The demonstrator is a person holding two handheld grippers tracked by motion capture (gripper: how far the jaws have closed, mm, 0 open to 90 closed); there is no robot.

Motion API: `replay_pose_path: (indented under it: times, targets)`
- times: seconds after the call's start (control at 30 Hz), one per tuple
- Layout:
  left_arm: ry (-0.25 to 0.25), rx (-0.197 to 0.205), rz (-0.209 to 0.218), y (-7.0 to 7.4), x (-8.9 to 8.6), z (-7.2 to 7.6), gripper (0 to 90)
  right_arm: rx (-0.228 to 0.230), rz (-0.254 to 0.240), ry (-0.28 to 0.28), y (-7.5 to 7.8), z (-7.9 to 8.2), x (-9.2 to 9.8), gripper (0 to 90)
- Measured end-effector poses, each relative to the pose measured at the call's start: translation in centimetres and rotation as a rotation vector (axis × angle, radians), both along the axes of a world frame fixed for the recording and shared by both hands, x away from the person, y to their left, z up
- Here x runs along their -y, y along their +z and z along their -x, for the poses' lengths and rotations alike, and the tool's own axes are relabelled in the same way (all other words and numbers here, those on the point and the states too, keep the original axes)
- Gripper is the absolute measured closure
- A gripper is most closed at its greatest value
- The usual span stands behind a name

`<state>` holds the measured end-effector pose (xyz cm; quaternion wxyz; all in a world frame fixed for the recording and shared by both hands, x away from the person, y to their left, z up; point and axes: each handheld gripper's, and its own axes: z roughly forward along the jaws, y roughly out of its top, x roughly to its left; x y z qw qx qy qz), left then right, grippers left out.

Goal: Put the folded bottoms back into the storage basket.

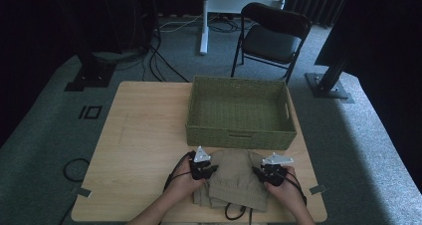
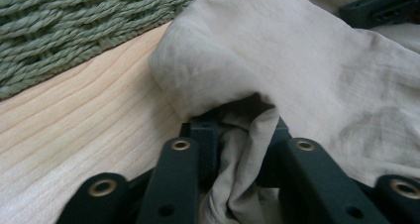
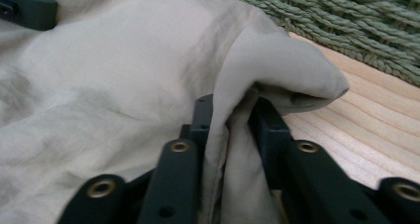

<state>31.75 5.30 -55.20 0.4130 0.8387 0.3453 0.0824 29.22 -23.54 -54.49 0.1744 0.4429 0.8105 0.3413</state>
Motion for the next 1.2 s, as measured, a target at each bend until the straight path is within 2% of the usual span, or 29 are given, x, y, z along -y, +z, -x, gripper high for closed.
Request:
replay_pose_path:
  times: [0.07, 0.1, 0.23, 0.33, 0.37, 0.47, 0.6, 0.67, 0.7, 0.77, 0.8, 0.9, 1.0, 1.03, 1.1, 1.13, 1.2]
  targets:
    - [-0.005, 0.005, -0.002, 0.0, 0.0, 0.0, 80.3, 0.001, 0.006, -0.01, 0.1, 0.0, -0.1, 81.2]
    - [-0.022, 0.02, -0.009, 0.1, -0.1, 0.1, 81.0, -0.002, 0.003, -0.014, 0.1, 0.0, 0.0, 81.7]
    - [-0.026, 0.03, 0.015, 0.6, -0.4, 0.1, 82.4, -0.004, -0.03, -0.028, 0.4, 0.1, 0.2, 82.9]
    - [-0.034, 0.037, 0.026, 1.4, -0.6, 0.1, 82.5, 0.005, -0.053, -0.031, 1.0, 0.2, 0.4, 83.2]
    - [-0.045, 0.046, 0.013, 1.7, -0.6, 0.2, 82.6, 0.01, -0.055, -0.029, 1.3, 0.3, 0.4, 83.2]
    - [-0.053, 0.056, 0.017, 2.4, -0.8, 0.2, 82.6, 0.021, -0.071, -0.022, 2.3, 0.6, 0.3, 83.3]
    - [-0.039, 0.058, 0.06, 3.1, -1.2, 0.2, 82.5, 0.03, -0.111, -0.02, 3.3, 0.8, 0.4, 83.4]
    - [-0.039, 0.061, 0.059, 3.2, -1.3, 0.2, 82.6, 0.03, -0.117, -0.021, 3.5, 0.8, 0.4, 83.4]
    - [-0.034, 0.062, 0.073, 3.6, -1.4, 0.2, 82.6, 0.035, -0.126, -0.022, 3.7, 0.9, 0.4, 83.5]
    - [-0.042, 0.071, 0.067, 4.0, -1.5, 0.2, 82.6, 0.042, -0.141, -0.019, 4.1, 1.0, 0.4, 83.5]
    - [-0.038, 0.071, 0.078, 4.3, -1.6, 0.2, 82.6, 0.044, -0.137, -0.016, 4.3, 1.0, 0.4, 83.5]
    - [-0.049, 0.083, 0.071, 5.0, -1.6, 0.1, 82.6, 0.057, -0.143, -0.017, 4.6, 1.1, 0.4, 83.5]
    - [-0.047, 0.103, 0.074, 6.3, -1.8, -0.1, 82.6, 0.079, -0.15, -0.006, 5.7, 1.2, 0.3, 83.5]
    - [-0.044, 0.105, 0.087, 6.6, -1.9, -0.1, 82.6, 0.087, -0.165, -0.008, 6.0, 1.2, 0.4, 83.5]
    - [-0.049, 0.112, 0.085, 7.1, -2.0, -0.2, 82.6, 0.086, -0.165, -0.003, 6.3, 1.2, 0.4, 83.5]
    - [-0.045, 0.11, 0.103, 7.4, -2.1, -0.3, 82.5, 0.1, -0.181, 0.0, 7.0, 1.3, 0.4, 83.6]
    - [-0.047, 0.125, 0.099, 7.8, -2.1, -0.4, 82.5, 0.108, -0.191, 0.002, 7.6, 1.2, 0.5, 83.6]
